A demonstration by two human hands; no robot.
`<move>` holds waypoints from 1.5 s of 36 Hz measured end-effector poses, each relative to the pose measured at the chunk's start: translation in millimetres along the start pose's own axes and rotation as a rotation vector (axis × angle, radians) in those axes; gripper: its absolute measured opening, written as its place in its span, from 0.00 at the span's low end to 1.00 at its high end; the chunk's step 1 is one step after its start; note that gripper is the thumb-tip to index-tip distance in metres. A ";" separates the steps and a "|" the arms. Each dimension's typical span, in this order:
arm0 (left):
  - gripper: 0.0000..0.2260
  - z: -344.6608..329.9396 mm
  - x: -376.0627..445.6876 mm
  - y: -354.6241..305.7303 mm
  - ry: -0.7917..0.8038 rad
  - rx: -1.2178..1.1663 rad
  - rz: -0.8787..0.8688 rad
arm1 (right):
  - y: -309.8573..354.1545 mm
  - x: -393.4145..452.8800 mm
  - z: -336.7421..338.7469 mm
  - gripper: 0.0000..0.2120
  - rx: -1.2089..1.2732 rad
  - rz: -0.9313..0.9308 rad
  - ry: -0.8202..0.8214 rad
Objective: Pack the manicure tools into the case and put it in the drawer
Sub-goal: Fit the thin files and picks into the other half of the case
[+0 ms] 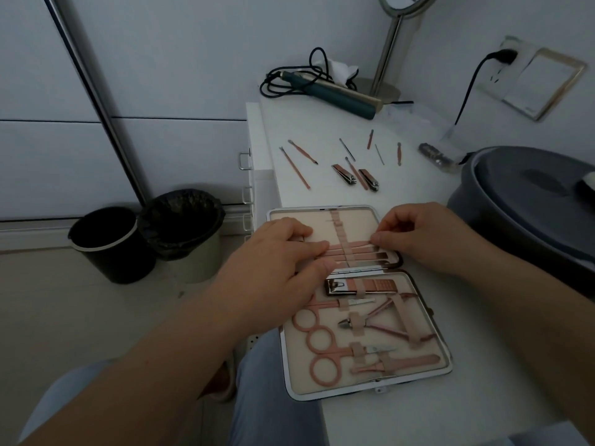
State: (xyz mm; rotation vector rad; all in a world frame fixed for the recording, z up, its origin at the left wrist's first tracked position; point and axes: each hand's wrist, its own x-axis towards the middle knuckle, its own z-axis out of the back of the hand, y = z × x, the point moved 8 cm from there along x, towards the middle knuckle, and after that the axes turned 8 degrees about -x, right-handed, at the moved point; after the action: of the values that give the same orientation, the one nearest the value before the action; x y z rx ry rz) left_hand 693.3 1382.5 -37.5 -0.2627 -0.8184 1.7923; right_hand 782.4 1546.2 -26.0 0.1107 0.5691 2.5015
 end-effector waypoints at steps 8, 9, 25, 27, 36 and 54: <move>0.19 7.1 -1.3 5.1 -0.016 -0.247 0.074 | 2.0 -0.1 2.0 0.05 0.019 -0.005 -0.003; 0.19 7.7 -1.2 8.4 -0.008 -0.315 0.105 | 2.6 -0.6 2.2 0.05 0.016 -0.003 0.000; 0.16 21.0 11.2 20.9 -0.112 -0.337 0.056 | 6.4 1.9 4.8 0.05 -0.045 -0.034 0.079; 0.13 24.7 15.7 20.7 -0.127 -0.299 0.043 | 5.5 4.0 6.1 0.05 -0.042 -0.041 0.084; 0.10 26.3 35.2 19.9 -0.119 -0.222 -0.001 | 21.3 73.6 35.1 0.04 0.008 -0.114 -0.293; 0.09 25.1 35.2 27.9 -0.201 -0.281 -0.034 | -29.3 166.5 23.5 0.18 -0.578 -0.482 -0.117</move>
State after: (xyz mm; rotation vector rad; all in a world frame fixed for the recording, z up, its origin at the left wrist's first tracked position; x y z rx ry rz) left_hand 645.5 1399.5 -29.5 -0.2518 -1.2142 1.6876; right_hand 662.8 1668.0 -24.2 -0.0912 -0.1748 2.0703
